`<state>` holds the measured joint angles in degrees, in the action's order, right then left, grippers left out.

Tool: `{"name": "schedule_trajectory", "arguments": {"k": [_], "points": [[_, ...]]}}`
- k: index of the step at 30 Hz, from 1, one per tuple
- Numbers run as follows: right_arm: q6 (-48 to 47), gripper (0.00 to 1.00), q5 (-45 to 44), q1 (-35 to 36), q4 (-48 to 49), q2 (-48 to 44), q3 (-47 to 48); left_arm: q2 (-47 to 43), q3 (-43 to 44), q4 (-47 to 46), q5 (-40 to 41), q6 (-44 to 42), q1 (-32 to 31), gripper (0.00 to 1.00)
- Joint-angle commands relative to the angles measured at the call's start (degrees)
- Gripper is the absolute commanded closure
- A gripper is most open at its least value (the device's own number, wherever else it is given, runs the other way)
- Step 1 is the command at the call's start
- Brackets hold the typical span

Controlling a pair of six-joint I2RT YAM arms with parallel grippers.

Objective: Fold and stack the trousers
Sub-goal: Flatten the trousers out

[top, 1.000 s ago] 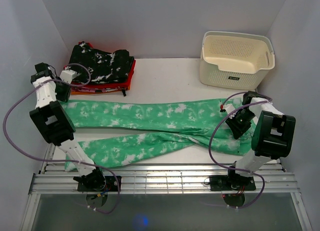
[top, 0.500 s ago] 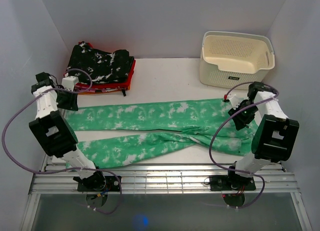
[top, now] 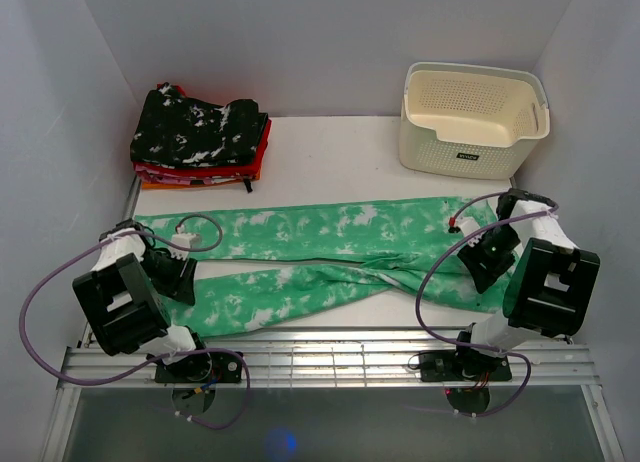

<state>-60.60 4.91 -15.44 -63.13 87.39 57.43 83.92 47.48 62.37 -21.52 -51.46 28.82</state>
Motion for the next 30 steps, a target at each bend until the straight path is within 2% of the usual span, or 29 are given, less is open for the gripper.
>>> {"name": "schedule_trajectory", "arguments": {"k": [1,4,5,8,15,21,30], "points": [[-2.16,0.42,-3.49,-0.38,2.65,0.67,-3.89,-2.62,-4.94,-7.69,6.13,-2.06,0.27,0.43],[-1.19,0.42,-4.38,-0.82,5.64,3.21,-4.17,-0.52,-5.3,-11.55,7.45,-1.71,0.27,0.43],[-1.01,0.43,-4.47,-0.99,5.74,4.09,-3.56,0.62,-4.51,-11.74,7.46,-1.62,0.27,0.46],[-0.75,0.43,-4.29,-2.13,5.65,6.9,-2.07,4.14,0.49,-9.91,7.28,-2.06,0.36,0.5],[-1.54,0.44,-3.33,-3.02,4.69,6.91,-0.83,3.27,9.64,-4.36,9.65,-9.26,0.71,0.48],[-1.28,0.44,-3.32,-3.02,4.07,7.17,-0.39,5.89,8.77,-7.25,12.02,-12.34,0.98,0.45],[-1.28,0.44,-3.68,-3.02,2.75,7.09,0.75,11.27,3.15,-19.21,19.75,-15.94,2.64,0.4]]}}
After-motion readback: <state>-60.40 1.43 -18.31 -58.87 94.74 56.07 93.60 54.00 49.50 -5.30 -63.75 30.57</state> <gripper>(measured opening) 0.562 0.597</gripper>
